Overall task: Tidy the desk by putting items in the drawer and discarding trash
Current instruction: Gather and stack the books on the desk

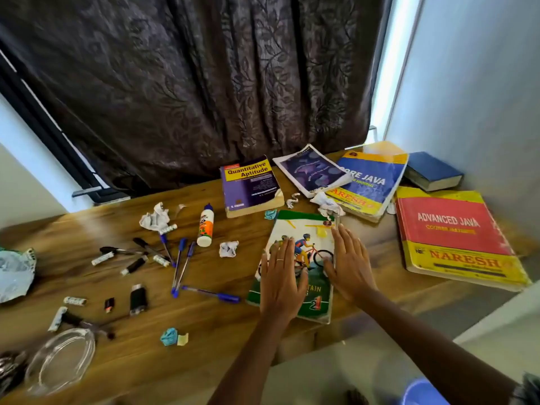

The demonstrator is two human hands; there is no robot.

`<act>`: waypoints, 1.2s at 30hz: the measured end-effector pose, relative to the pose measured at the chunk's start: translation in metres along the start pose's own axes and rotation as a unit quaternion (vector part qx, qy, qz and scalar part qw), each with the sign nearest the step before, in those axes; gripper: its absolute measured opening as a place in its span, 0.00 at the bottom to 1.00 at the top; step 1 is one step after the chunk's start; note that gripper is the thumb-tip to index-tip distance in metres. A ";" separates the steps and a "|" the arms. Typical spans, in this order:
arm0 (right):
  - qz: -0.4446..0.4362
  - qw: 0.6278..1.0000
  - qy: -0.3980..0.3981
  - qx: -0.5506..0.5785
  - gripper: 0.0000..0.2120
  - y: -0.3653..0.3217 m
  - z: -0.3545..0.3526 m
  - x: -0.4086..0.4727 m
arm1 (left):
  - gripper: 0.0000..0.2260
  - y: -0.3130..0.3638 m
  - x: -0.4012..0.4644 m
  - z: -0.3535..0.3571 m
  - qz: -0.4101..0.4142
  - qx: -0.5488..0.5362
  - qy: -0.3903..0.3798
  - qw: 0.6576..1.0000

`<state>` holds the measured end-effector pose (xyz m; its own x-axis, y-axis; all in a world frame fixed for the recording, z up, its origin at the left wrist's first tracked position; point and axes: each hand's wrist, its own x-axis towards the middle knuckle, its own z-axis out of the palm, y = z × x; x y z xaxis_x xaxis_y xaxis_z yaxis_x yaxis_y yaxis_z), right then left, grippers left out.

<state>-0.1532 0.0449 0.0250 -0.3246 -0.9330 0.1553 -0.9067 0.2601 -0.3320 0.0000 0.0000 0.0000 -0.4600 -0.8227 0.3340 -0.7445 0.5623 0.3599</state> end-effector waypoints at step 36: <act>0.408 0.905 0.073 0.096 0.29 0.283 -0.088 0.042 | 0.23 0.243 0.153 0.137 -0.300 -0.326 -0.299 0.845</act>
<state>-0.4472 0.1012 0.0197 -0.9102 -0.4026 -0.0974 -0.2898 0.7869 -0.5448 -0.3177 -0.0004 0.0198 -0.4008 -0.7621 -0.5085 -0.5954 -0.2051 0.7768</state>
